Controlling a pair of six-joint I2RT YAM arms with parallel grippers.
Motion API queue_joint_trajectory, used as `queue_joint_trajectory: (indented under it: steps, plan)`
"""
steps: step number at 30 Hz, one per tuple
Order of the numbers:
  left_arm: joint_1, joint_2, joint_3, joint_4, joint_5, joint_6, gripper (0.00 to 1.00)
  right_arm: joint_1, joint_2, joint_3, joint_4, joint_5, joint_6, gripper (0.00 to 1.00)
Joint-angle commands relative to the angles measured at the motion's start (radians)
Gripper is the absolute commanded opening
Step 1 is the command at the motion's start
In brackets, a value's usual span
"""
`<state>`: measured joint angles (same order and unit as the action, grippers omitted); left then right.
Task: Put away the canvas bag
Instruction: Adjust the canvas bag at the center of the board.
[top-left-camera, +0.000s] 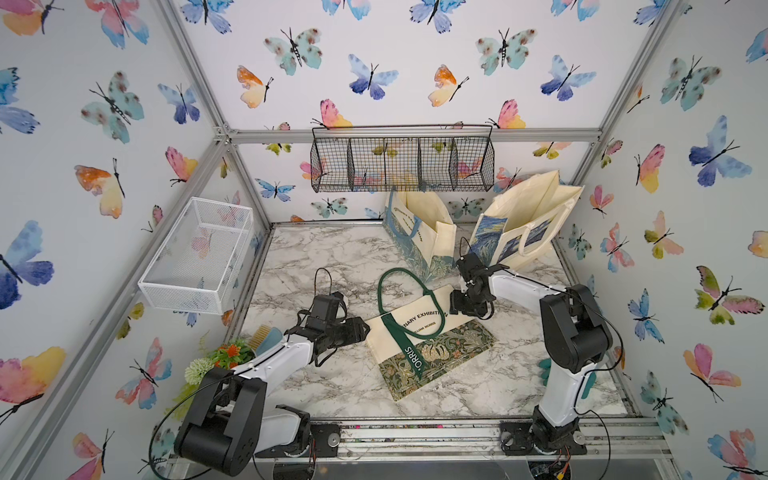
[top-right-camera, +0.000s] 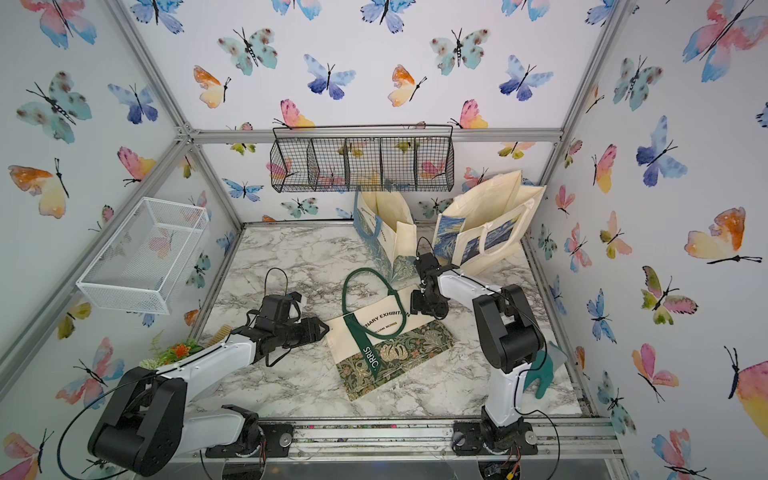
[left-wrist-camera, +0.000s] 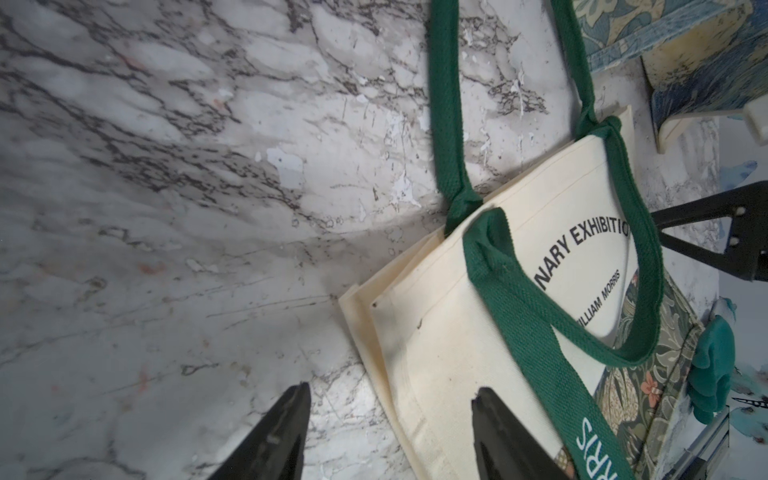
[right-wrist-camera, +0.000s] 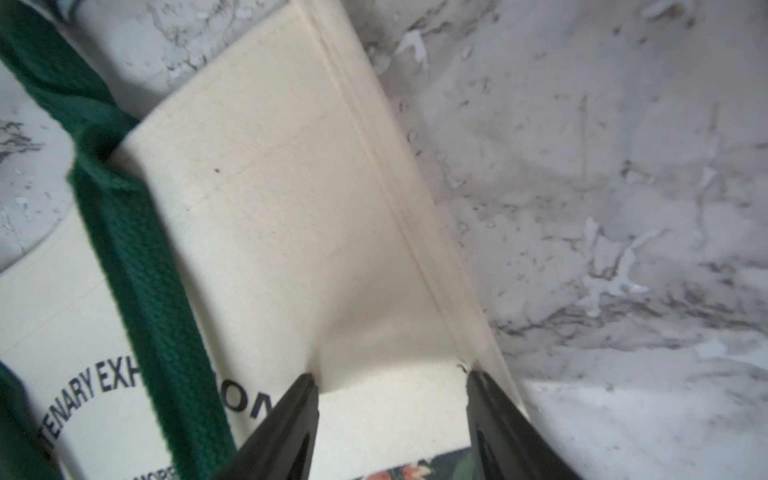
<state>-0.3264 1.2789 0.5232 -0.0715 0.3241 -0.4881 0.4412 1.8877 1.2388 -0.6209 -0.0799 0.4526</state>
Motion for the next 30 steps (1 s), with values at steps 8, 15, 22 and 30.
queue_joint_trajectory:
  steps: [8, 15, 22, 30]
  plan:
    - [0.003, 0.079, 0.036, 0.053, 0.056, -0.012, 0.64, -0.01, -0.051, -0.068, -0.021, 0.018, 0.0, 0.61]
    - [0.003, 0.125, 0.066, 0.063, 0.076, -0.002, 0.58, -0.037, -0.079, -0.034, -0.057, 0.106, -0.038, 0.61]
    - [-0.001, 0.139, 0.073, 0.069, 0.085, -0.001, 0.57, -0.047, -0.043, -0.074, -0.026, 0.037, -0.05, 0.6]
    - [0.002, 0.183, 0.103, 0.08, 0.092, 0.02, 0.57, -0.047, -0.046, -0.139, 0.027, -0.127, -0.051, 0.58]
